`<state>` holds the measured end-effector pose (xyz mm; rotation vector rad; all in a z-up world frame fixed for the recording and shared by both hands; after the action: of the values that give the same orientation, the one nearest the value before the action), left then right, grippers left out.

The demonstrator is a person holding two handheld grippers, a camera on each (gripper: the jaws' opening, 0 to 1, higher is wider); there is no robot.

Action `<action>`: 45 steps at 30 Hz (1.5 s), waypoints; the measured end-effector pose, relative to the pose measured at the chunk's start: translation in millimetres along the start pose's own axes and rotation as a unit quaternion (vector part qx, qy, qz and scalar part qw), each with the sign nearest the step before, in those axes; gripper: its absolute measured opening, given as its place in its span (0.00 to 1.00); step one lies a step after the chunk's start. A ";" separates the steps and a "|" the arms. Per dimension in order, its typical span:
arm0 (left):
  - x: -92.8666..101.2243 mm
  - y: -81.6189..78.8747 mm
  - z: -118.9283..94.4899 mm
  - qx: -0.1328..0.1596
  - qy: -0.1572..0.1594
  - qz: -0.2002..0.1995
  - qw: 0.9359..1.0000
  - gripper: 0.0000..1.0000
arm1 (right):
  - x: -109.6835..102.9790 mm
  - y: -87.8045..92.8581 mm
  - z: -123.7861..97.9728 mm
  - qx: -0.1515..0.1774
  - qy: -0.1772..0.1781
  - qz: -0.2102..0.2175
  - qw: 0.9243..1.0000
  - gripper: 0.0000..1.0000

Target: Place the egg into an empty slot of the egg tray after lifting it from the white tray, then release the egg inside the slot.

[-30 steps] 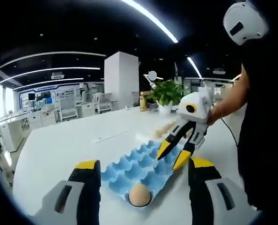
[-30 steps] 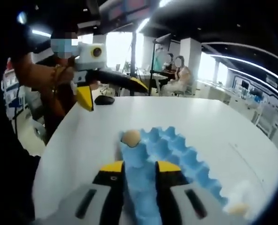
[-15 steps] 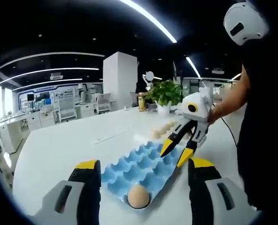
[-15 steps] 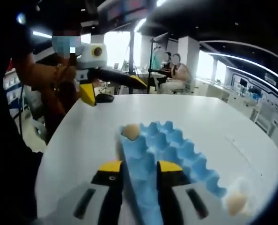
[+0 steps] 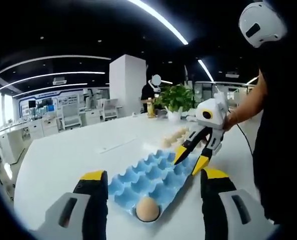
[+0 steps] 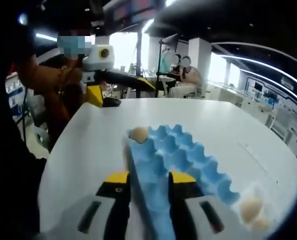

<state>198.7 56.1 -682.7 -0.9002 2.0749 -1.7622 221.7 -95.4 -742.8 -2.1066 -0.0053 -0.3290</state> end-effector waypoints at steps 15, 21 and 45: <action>1.1 -2.5 1.7 0.001 0.003 0.004 1.000 0.76 | -0.6 2.5 -2.9 0.001 0.002 0.007 1.000 0.30; 1.0 -2.9 3.5 -0.002 0.004 0.004 1.000 0.76 | 1.8 3.5 -3.1 -0.002 0.005 0.007 1.000 0.30; 3.7 -1.8 3.0 -0.003 0.007 0.003 1.000 0.75 | 3.2 19.6 -27.0 -0.018 0.021 0.020 0.999 0.30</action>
<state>198.1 51.4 -680.9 -0.8841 2.0903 -1.7658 221.2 -128.8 -745.0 -2.1328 0.0676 -0.3522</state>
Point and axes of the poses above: the point that each gripper's makers call its tool centre point, and the gripper's own axes: z roughly forward along the fingers, x roughly to its right, y roughly out of its underside, the point moved 4 cm from there along -z, roughly backward along the fingers, and after that the axes turned 11 degrees about -z, right-handed, at the moved point
